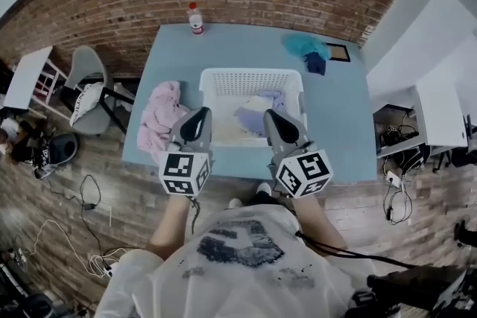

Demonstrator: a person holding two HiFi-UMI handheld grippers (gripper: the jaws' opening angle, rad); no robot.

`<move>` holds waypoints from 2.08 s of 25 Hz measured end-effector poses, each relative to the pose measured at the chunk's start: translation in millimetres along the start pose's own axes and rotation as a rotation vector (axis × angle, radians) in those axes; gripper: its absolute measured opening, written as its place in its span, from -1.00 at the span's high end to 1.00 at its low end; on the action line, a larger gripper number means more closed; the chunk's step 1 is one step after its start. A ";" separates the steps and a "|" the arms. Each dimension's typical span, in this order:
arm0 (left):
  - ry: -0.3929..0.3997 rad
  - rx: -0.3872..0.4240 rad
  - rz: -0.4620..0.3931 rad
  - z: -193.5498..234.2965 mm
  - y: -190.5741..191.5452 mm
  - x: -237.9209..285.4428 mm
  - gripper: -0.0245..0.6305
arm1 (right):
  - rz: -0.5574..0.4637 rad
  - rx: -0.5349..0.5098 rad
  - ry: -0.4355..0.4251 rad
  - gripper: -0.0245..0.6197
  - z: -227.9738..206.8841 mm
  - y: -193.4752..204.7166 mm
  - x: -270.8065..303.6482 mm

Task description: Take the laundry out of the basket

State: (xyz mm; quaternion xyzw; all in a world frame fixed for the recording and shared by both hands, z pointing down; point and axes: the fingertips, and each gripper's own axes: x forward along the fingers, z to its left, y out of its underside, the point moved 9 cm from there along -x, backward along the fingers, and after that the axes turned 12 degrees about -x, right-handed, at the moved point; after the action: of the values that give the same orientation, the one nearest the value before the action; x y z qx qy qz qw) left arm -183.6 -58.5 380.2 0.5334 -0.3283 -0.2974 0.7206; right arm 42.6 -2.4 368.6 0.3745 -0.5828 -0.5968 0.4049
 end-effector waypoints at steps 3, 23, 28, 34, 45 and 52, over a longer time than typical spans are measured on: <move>0.024 0.004 -0.009 -11.0 2.1 -1.3 0.95 | 0.005 -0.005 0.007 0.93 1.4 2.8 -5.1; 0.072 0.016 0.047 -20.9 12.5 31.8 0.95 | 0.026 0.009 0.047 0.93 -22.3 8.1 -3.7; 0.082 0.016 0.098 -25.7 20.3 63.4 0.95 | 0.044 0.024 0.074 0.93 -51.0 15.9 -3.7; 0.089 0.001 0.159 -37.5 30.1 112.3 0.95 | 0.078 0.050 0.099 0.93 -98.2 27.6 -1.5; 0.134 -0.069 0.379 -52.2 67.0 187.8 0.65 | 0.133 0.090 0.082 0.93 -165.2 51.6 9.8; 0.168 -0.116 0.571 -56.0 101.6 229.2 0.14 | 0.165 0.124 0.055 0.93 -191.0 70.8 16.7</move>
State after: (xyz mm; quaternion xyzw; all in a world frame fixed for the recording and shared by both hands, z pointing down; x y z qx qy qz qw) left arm 7.9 -179.1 501.8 0.4001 -0.3867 -0.0558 0.8290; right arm 214.9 -92.3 432.1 0.3657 -0.6360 -0.5138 0.4447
